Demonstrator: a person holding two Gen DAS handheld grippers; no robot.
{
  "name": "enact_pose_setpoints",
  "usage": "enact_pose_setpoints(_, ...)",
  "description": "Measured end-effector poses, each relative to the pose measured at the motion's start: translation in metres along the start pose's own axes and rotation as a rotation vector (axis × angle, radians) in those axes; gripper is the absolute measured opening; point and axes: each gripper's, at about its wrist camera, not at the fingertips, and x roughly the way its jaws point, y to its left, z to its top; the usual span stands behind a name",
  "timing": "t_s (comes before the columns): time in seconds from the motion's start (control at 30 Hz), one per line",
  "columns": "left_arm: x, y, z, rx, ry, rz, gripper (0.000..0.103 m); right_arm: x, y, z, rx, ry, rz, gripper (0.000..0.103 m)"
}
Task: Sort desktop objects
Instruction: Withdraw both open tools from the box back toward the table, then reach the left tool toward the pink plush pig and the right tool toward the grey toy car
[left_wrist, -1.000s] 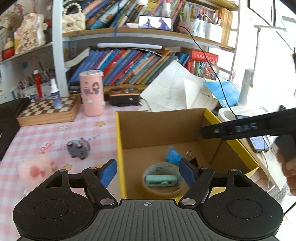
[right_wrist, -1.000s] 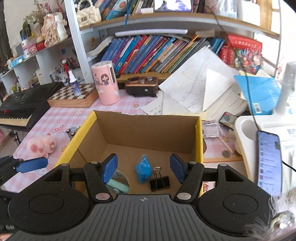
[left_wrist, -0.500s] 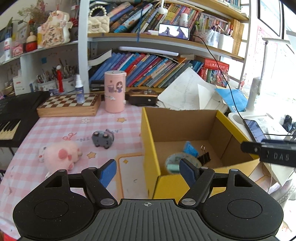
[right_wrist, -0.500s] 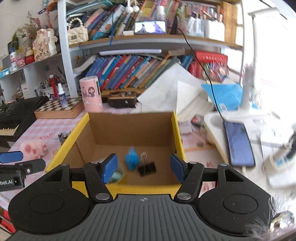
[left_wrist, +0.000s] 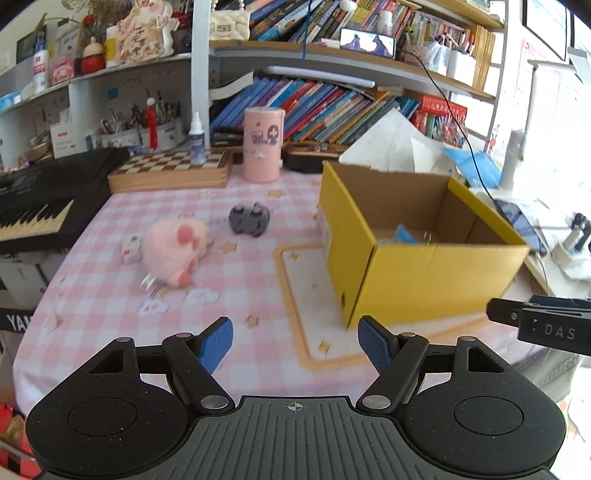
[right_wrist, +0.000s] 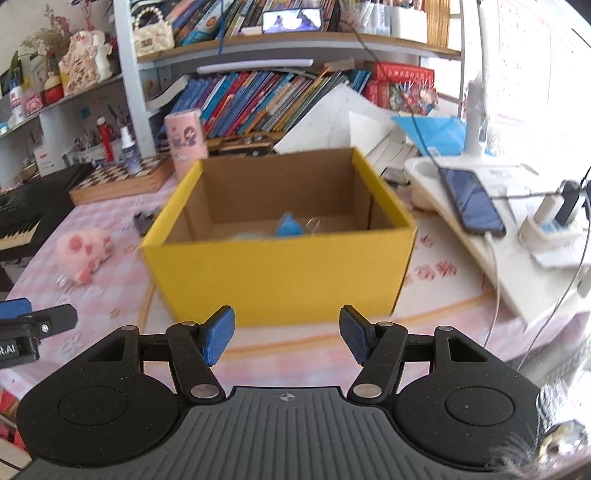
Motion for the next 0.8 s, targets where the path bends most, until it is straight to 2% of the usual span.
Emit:
enact_pose_setpoints(0.4, -0.024, 0.040, -0.031, -0.002, 0.068, -0.025, 0.077, -0.026, 0.056, -0.039, -0.014, 0.044, 0.036, 0.061)
enact_pose_setpoints(0.8, -0.045, 0.077, -0.056, -0.012, 0.097, -0.021, 0.078, -0.036, 0.098, -0.063, -0.030, 0.076, 0.068, 0.061)
